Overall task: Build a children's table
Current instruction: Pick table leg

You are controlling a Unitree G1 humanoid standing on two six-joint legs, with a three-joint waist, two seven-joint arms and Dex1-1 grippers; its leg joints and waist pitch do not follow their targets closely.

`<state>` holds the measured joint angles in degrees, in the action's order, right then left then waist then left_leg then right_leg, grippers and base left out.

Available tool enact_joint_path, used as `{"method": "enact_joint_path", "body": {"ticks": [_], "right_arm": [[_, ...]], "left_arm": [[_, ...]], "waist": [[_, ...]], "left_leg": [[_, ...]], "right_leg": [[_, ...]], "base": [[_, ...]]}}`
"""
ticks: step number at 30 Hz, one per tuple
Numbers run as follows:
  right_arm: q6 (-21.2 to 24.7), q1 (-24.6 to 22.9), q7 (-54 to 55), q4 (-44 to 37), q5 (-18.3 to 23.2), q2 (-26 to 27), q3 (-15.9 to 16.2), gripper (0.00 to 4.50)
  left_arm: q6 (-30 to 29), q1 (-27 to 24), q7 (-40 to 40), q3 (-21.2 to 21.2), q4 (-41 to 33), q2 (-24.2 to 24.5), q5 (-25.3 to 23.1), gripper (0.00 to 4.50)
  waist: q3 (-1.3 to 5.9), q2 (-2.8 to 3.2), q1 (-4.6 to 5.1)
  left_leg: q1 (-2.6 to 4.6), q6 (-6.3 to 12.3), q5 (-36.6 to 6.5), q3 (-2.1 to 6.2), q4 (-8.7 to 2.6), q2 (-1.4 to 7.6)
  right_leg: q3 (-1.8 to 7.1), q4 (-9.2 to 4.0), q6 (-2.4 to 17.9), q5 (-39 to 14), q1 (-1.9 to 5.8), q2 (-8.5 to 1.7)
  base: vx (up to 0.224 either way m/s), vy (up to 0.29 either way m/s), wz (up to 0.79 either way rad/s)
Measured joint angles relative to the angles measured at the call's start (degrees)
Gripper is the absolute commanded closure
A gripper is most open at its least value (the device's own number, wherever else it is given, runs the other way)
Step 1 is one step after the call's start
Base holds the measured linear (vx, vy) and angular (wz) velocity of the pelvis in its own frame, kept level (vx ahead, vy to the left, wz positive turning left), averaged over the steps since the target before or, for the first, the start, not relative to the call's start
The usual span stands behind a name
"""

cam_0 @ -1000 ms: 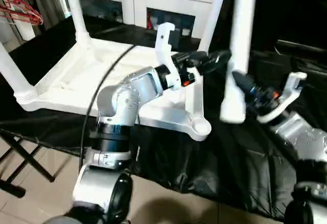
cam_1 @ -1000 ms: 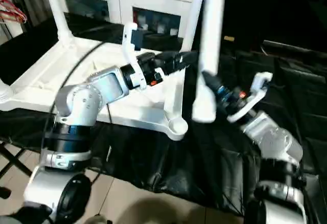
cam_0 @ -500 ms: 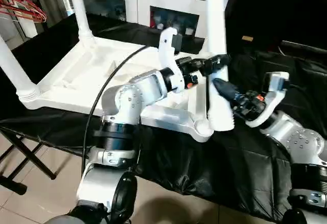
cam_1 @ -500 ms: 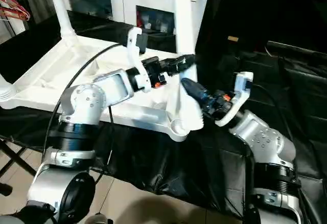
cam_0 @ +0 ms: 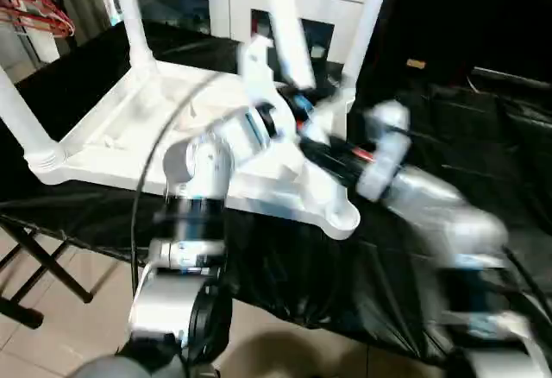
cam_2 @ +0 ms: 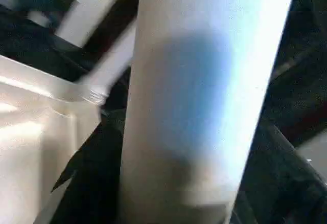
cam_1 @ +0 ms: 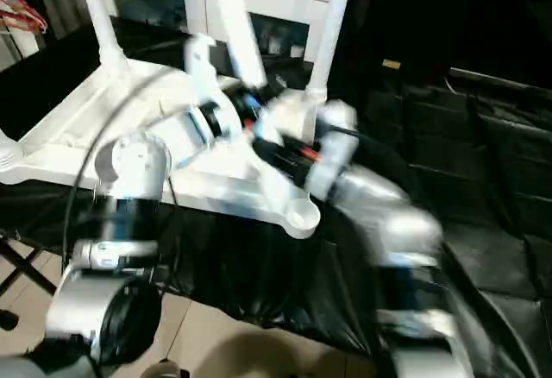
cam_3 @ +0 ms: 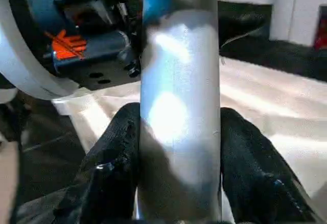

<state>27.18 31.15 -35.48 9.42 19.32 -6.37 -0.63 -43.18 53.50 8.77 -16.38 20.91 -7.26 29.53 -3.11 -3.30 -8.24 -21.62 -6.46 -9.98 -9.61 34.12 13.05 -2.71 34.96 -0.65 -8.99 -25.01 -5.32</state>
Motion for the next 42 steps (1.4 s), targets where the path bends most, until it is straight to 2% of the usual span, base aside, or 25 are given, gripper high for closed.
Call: {"method": "enact_joint_path", "body": {"ticks": [2, 4, 5, 7, 12, 13, 18, 19, 23, 25, 29, 31, 33, 36, 41, 42], "right_arm": [[-0.5, -0.1, 1.8, -0.4, -1.5, 1.4, 0.8, 2.66], [-0.7, -0.3, 2.9, -0.5, -2.4, 1.8, 1.3, 2.66], [-1.0, -0.4, 3.2, -0.5, -2.8, 1.9, 1.5, 2.66], [-1.6, -0.7, 4.4, -0.8, -3.5, 2.7, 1.7, 2.66], [-2.5, -0.8, 5.5, -1.5, -4.2, 3.0, 1.8, 2.66], [-2.6, -0.8, 5.5, -1.5, -4.1, 3.1, 1.7, 2.1], [-1.6, -0.8, 3.3, -1.6, -1.3, 2.5, 0.6, 1.79], [-0.8, -0.8, 1.9, -1.7, -0.1, 1.9, 0.1, 1.59], [3.5, -0.6, -5.7, -2.6, 3.7, -3.2, -0.6, 1.41], [6.2, -0.4, -9.9, -2.6, 5.3, -6.4, -0.7, 1.13], [11.2, -0.4, -18.2, -2.5, 8.8, -10.5, 0.3, 0.8], [13.7, -0.2, -22.6, -2.5, 11.4, -11.8, 1.6, 0.59], [16.3, -0.1, -27.5, -2.6, 14.0, -14.3, 2.7, 0.54], [18.0, -0.1, -31.2, -2.7, 16.1, -15.7, 2.7, 0.54], [20.4, 0.0, -35.5, -3.9, 18.4, -17.2, 3.1, 0.54], [21.0, 0.2, -36.4, -4.5, 19.1, -17.5, 3.4, 0.73]], "left_arm": [[1.2, 0.1, -1.2, -0.2, 0.9, 0.0, -0.6, 1.67], [1.9, 0.1, -1.8, -0.2, 1.5, 0.0, -1.1, 1.99], [2.0, 0.1, -2.0, -0.2, 1.7, 0.0, -1.2, 1.99], [2.7, 0.2, -2.4, -0.2, 2.0, 0.0, -1.9, 2.29], [3.6, 0.9, -2.8, -0.1, 2.7, 0.1, -2.3, 2.54], [3.7, 1.0, -2.8, 0.0, 2.7, 0.2, -2.3, 2.55], [3.9, 1.0, 1.0, 2.0, 2.8, 1.8, -2.7, 2.58], [3.9, 1.0, 2.4, 2.8, 2.8, 2.3, -2.8, 2.59], [2.4, 1.0, 9.3, 5.9, 2.7, 4.7, -2.6, 2.6], [0.9, 0.8, 13.1, 7.2, 2.7, 6.4, -2.1, 2.6], [-2.2, -0.1, 22.4, 9.1, 0.4, 9.5, 1.5, 2.6], [-3.3, -0.8, 29.7, 11.1, -2.3, 11.3, 4.0, 2.6], [-3.8, -2.1, 37.7, 13.6, -5.1, 13.3, 6.3, 2.6], [-4.3, -3.4, 43.7, 14.3, -6.5, 14.8, 7.9, 2.6], [-5.9, -4.2, 50.1, 16.9, -9.2, 16.5, 9.9, 2.61], [-6.1, -4.2, 51.1, 17.4, -9.8, 16.7, 10.3, 2.61]], "waist": [[-0.01, -0.01, 0.03], [-0.03, -0.04, 0.08], [-0.03, -0.04, 0.09], [-0.04, -0.04, 0.15], [-0.04, -0.03, 0.18], [-0.04, -0.03, 0.19], [-0.04, -0.02, 0.18], [-0.04, -0.02, 0.13], [-0.04, -0.02, 0.08], [-0.04, -0.03, 0.1], [-0.04, -0.05, 0.28], [-0.05, -0.05, 0.16], [-0.05, -0.06, 0.04], [-0.05, -0.07, 0.05], [-0.05, -0.09, -0.01], [-0.05, -0.09, 0.0]], "left_leg": [[-0.2, 0.03, 0.0, 0.0, 0.0, -0.02], [-0.29, 0.03, 0.0, 0.02, 0.0, -0.02], [-0.31, 0.03, 0.0, 0.02, 0.0, -0.02], [-0.3, 0.03, 0.0, 0.03, 0.0, 0.0], [-0.24, 0.02, 0.0, 0.03, 0.01, 0.0], [-0.23, 0.01, 0.0, 0.03, 0.01, 0.0], [-0.21, 0.01, 0.0, 0.04, 0.01, 0.0], [-0.22, 0.01, 0.0, 0.04, 0.02, -0.01], [-0.23, 0.03, 0.0, 0.03, 0.06, -0.02], [-0.21, 0.03, 0.0, 0.03, 0.06, -0.01], [-0.29, 0.03, 0.0, 0.02, 0.06, 0.0], [-0.2, 0.03, 0.0, 0.01, 0.08, 0.0], [-0.06, 0.07, 0.0, 0.0, 0.15, 0.0], [0.05, 0.08, 0.0, -0.02, 0.23, 0.0], [0.12, 0.05, 0.1, -0.03, 0.23, 0.0], [0.16, 0.04, 0.1, -0.03, 0.23, 0.0]], "right_leg": [[0.04, -0.05, 0.0, 0.0, -0.09, 0.0], [0.02, -0.05, 0.0, 0.0, -0.14, 0.0], [0.02, -0.04, 0.0, 0.0, -0.16, 0.0], [0.01, -0.03, 0.0, 0.0, -0.17, 0.02], [0.04, 0.0, 0.0, 0.0, -0.13, 0.02], [0.04, 0.02, 0.0, 0.0, -0.12, 0.02], [0.04, 0.04, 0.0, 0.1, -0.11, 0.02], [0.03, 0.03, 0.0, 0.1, -0.11, 0.02], [0.06, 0.03, 0.0, 0.1, -0.09, 0.01], [0.05, 0.07, 0.0, 0.1, -0.09, 0.02], [0.07, 0.18, 0.0, 0.1, -0.1, 0.03], [0.07, 0.23, 0.1, 0.1, -0.1, 0.03], [0.08, 0.26, 0.1, 0.1, -0.06, 0.01], [0.12, 0.31, 0.2, 0.1, 0.03, 0.0], [0.13, 0.4, 0.2, 0.2, 0.08, -0.01], [0.14, 0.44, 0.2, 0.2, 0.1, -0.01]], "base": [[0.0, 0.0, 0.0], [0.0, 0.0, 0.0], [0.0, 0.0, 0.0], [0.0, 0.0, 0.0], [0.0, 0.0, 0.0], [0.0, 0.0, 0.0], [0.0, 0.0, 0.0], [0.0, 0.0, 0.0], [0.0, 0.0, 0.0], [0.0, 0.0, 0.0], [0.0, 0.0, 0.0], [0.0, 0.0, 0.0], [0.0, 0.0, 0.0], [0.0, 0.0, 0.0], [0.0, 0.0, 0.0], [0.0, 0.0, 0.0]]}}
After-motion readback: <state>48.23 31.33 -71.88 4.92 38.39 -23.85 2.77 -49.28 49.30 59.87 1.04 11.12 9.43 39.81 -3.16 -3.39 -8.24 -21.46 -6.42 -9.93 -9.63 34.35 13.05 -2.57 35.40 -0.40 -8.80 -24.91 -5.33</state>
